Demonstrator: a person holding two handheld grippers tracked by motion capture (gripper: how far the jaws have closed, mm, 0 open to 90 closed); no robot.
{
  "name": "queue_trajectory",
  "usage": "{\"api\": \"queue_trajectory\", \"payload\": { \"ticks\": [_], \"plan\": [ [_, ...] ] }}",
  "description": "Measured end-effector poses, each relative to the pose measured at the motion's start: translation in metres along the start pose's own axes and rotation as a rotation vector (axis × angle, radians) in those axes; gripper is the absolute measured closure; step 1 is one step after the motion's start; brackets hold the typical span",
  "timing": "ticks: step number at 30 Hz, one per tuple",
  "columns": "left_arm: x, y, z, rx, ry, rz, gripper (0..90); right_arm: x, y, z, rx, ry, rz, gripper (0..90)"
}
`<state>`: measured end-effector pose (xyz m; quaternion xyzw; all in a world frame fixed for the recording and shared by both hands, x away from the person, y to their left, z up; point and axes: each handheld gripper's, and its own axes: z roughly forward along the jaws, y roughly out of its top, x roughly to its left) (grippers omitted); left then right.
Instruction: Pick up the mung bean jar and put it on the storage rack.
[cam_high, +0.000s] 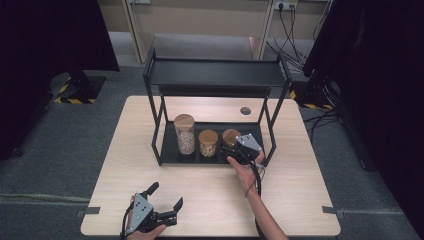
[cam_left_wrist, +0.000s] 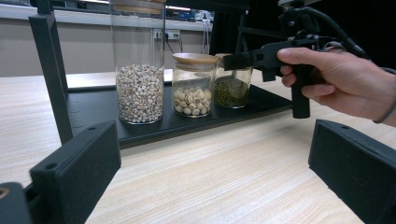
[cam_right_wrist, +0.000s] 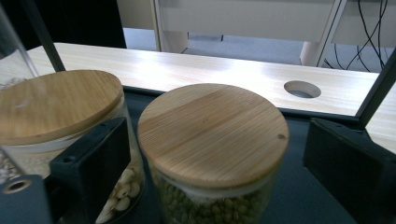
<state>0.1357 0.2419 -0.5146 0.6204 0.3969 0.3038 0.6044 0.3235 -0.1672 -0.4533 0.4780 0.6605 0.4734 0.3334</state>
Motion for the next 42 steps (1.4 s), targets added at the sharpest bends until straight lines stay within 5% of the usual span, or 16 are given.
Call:
{"api": "queue_trajectory", "payload": {
  "ticks": [5,42],
  "plan": [
    [0.0,0.0,0.0,0.0,0.001,0.001,1.7,-0.005,-0.002,-0.013,-0.026,0.038,0.037,3.8],
    [-0.001,0.0,0.0,0.0,0.003,0.001,1.7,-0.001,-0.021,-0.086,-0.135,0.217,0.01,2.9]
  ]
}}
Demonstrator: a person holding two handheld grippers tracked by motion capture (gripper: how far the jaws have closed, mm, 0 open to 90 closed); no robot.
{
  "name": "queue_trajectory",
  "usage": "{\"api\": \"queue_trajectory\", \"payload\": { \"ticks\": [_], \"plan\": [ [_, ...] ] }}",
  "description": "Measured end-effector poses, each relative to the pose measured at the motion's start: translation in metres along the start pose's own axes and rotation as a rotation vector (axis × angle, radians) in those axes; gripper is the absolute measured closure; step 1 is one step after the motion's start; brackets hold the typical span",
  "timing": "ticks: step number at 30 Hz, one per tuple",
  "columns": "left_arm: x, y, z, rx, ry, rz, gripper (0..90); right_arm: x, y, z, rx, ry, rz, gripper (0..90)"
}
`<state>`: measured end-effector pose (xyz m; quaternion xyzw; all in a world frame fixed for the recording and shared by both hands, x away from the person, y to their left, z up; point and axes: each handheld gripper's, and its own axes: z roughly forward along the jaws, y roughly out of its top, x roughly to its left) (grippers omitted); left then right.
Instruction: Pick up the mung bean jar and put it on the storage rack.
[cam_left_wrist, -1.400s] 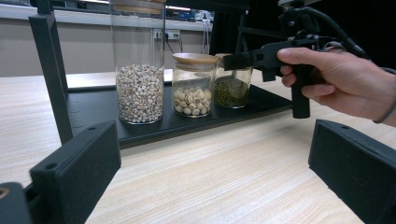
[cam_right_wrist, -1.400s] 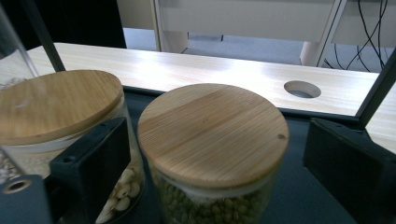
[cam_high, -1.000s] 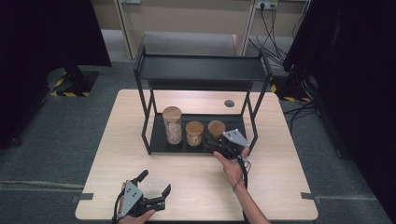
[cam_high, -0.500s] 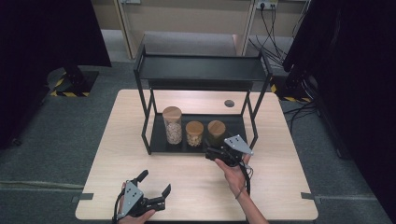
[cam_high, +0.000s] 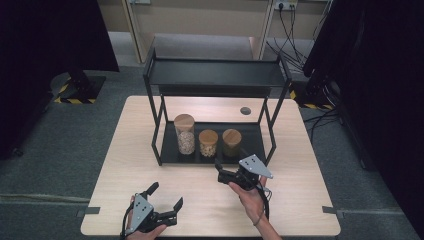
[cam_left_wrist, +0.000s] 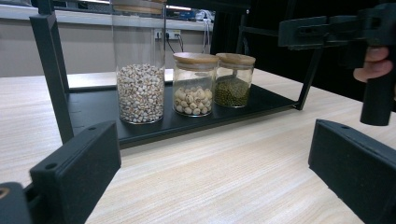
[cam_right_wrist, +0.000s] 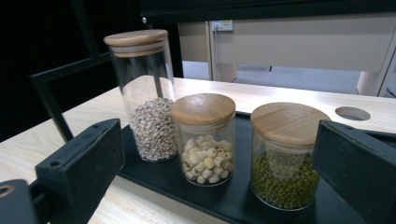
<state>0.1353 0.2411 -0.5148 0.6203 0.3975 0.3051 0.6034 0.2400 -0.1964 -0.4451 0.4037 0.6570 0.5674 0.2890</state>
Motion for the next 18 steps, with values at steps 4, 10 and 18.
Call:
{"api": "queue_trajectory", "payload": {
  "ticks": [4,10,18],
  "plan": [
    [0.0,0.0,0.0,-0.001,0.0,0.002,1.7,0.002,-0.003,-0.006,-0.004,0.012,-0.006,2.9],
    [0.0,0.0,0.0,0.0,0.001,0.0,1.6,0.006,-0.008,-0.015,-0.014,0.033,-0.005,2.9],
    [0.0,0.0,0.0,0.0,0.005,-0.001,1.6,0.011,-0.015,-0.023,-0.018,0.055,-0.022,2.9]
  ]
}}
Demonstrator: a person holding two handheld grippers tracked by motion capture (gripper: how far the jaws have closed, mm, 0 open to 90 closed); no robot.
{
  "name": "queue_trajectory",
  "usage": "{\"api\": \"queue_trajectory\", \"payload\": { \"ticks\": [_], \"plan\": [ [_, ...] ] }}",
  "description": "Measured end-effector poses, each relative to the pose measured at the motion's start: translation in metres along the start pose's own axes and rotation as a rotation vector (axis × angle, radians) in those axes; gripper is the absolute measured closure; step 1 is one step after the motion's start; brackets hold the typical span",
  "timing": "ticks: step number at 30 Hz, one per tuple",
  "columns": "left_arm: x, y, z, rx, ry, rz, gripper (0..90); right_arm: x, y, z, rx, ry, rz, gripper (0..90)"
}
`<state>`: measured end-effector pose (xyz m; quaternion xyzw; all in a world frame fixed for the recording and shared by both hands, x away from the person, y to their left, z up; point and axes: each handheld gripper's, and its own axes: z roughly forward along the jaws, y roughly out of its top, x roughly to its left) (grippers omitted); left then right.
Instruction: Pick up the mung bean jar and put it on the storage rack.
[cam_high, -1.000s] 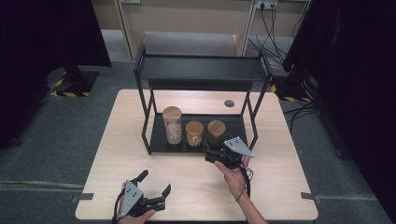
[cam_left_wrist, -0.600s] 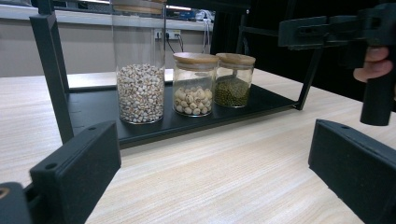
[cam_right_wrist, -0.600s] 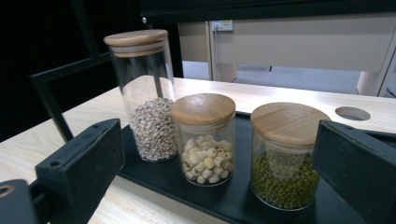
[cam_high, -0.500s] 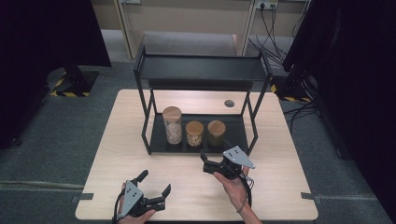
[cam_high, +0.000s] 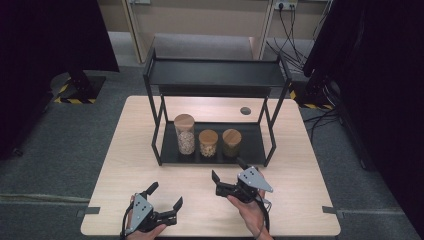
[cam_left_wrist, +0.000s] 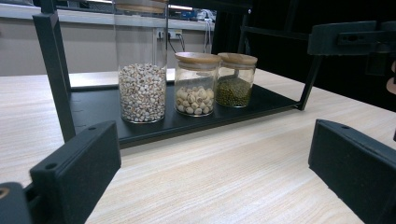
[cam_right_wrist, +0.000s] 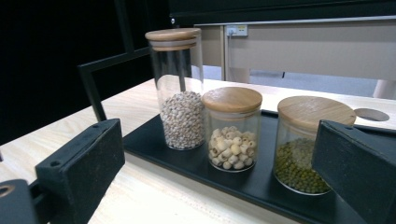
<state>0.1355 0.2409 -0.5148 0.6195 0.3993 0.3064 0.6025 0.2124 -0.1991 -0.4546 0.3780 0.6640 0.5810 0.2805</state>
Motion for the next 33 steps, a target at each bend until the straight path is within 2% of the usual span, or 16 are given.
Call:
{"api": "queue_trajectory", "payload": {
  "ticks": [7,11,23,33],
  "plan": [
    [0.001,0.0,0.0,-0.002,0.005,-0.002,1.6,0.004,-0.003,-0.005,-0.003,0.026,0.002,2.9],
    [0.001,0.0,0.0,-0.003,0.005,-0.001,1.6,0.01,-0.006,-0.008,-0.002,0.043,-0.019,2.9],
    [0.002,0.001,-0.002,-0.009,0.015,-0.002,1.6,0.02,-0.018,-0.01,0.034,0.107,-0.044,2.9],
    [0.001,0.001,-0.003,-0.013,0.016,0.001,1.7,0.021,-0.022,-0.014,0.037,0.118,-0.041,2.9]
  ]
}}
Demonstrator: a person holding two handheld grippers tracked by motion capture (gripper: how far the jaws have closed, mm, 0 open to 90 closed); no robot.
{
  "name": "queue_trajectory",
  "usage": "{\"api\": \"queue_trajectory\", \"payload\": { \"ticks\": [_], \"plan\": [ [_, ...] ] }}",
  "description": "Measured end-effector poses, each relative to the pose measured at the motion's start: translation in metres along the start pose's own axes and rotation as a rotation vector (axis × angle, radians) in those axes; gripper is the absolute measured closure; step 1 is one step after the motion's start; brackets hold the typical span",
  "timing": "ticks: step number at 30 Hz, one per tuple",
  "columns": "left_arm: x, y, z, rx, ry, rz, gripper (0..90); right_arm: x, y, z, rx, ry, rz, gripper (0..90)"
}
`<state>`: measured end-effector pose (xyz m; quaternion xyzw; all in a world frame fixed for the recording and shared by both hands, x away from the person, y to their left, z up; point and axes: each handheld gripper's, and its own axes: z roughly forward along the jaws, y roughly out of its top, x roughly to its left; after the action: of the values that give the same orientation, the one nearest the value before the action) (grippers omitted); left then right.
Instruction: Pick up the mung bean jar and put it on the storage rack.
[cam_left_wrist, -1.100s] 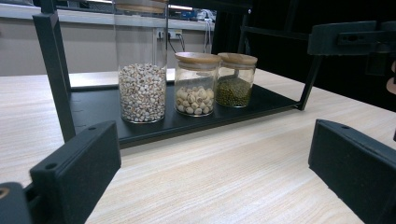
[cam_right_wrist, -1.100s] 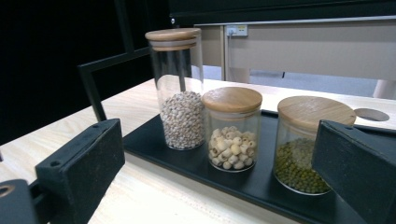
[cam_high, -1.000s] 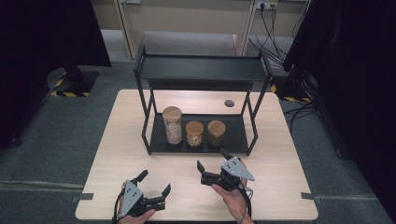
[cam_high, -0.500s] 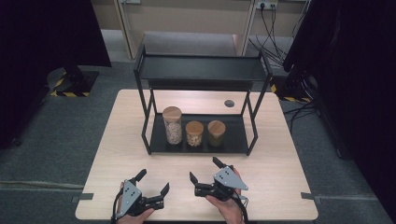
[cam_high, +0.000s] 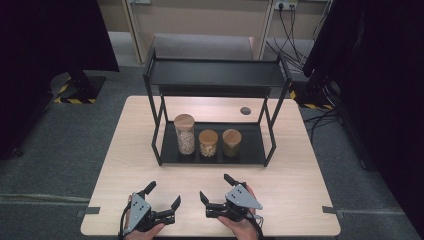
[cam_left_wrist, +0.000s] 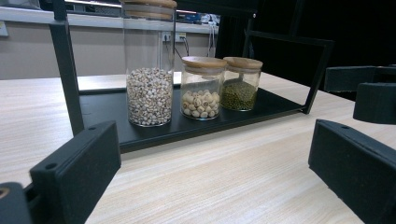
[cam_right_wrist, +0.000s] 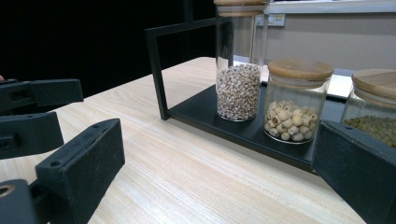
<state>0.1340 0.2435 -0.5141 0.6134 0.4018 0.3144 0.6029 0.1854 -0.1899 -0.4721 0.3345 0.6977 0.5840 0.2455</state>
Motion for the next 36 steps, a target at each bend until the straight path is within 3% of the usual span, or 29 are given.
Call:
{"api": "queue_trajectory", "payload": {
  "ticks": [36],
  "plan": [
    [-0.0021,-0.0003,-0.0018,-0.003,-0.008,0.006,1.7,-0.0036,0.0014,-0.0015,-0.008,-0.026,0.011,3.0]
  ]
}}
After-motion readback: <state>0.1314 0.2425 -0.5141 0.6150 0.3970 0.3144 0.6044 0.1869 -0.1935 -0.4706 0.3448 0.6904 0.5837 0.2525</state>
